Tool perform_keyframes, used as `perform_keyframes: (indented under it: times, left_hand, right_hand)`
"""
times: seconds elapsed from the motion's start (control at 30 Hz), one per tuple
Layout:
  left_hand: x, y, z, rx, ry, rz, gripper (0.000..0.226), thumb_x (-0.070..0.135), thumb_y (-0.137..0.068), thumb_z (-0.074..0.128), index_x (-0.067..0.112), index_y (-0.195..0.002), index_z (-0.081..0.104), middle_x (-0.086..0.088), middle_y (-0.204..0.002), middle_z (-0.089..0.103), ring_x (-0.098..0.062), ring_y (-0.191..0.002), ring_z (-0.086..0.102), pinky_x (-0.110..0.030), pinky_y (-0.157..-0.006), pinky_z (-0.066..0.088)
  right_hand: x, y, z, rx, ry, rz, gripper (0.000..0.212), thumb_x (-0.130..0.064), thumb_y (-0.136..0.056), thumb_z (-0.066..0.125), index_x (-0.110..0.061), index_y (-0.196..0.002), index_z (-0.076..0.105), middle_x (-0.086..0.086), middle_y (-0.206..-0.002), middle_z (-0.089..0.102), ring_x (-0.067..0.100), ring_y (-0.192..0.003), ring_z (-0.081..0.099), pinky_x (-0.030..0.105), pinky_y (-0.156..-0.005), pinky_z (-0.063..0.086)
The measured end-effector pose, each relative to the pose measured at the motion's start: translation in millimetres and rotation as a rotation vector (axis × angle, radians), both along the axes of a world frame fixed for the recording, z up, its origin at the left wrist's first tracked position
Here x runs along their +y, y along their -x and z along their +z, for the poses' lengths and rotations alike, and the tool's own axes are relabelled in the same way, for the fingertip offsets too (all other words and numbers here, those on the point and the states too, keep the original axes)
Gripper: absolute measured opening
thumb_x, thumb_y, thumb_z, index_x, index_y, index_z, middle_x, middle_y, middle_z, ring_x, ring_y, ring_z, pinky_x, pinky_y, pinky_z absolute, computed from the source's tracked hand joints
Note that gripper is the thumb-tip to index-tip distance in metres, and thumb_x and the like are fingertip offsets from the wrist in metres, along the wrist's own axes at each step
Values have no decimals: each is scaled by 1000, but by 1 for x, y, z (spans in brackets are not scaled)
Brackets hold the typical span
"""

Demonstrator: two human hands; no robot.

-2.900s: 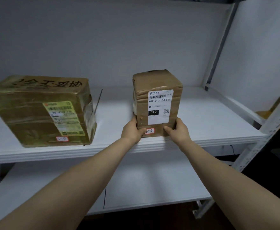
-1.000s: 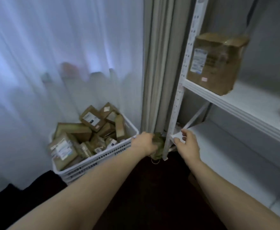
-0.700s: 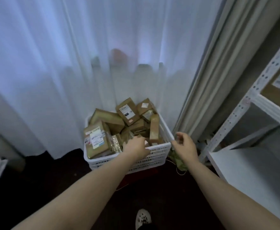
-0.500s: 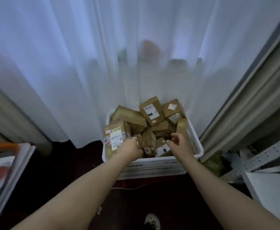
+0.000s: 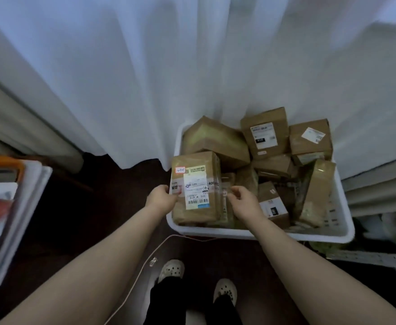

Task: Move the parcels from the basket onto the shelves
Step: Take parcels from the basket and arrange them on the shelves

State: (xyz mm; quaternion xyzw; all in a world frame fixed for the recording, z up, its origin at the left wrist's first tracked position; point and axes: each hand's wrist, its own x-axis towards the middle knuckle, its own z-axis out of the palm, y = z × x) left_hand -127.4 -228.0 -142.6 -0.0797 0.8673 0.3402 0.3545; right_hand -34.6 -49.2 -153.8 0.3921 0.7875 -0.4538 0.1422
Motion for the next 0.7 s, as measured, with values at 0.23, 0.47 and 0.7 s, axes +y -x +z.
perform_keyframes:
  times: [0.23, 0.47, 0.7]
  left_hand:
    - [5, 45, -58, -137, -95, 15, 13, 19, -91, 62, 12, -102, 60, -11, -110, 64, -28, -110, 59, -38, -94, 48]
    - [12, 56, -68, -309, -221, 94, 25, -10, -86, 52, 4, -104, 62, -8, -105, 64, -21, -98, 59, -30, -84, 48]
    - [46, 57, 10, -248, -389, 31, 16, 3, -82, 70, 10, -95, 63, -3, -85, 67, -18, -78, 65, -32, -75, 55]
  right_hand:
    - [-20, 42, -60, -88, 95, -30, 39, -33, -97, 51, -11, -129, 51, 9, -126, 58, 27, -115, 56, 40, -96, 46]
    - [-24, 42, -64, -67, 89, -51, 30, -26, -99, 47, -7, -118, 59, 13, -115, 63, 27, -104, 61, 48, -91, 50]
    - [-5, 5, 18, 135, 196, -446, 30, -16, -95, 58, -9, -124, 61, -1, -107, 66, 11, -91, 62, 23, -81, 51]
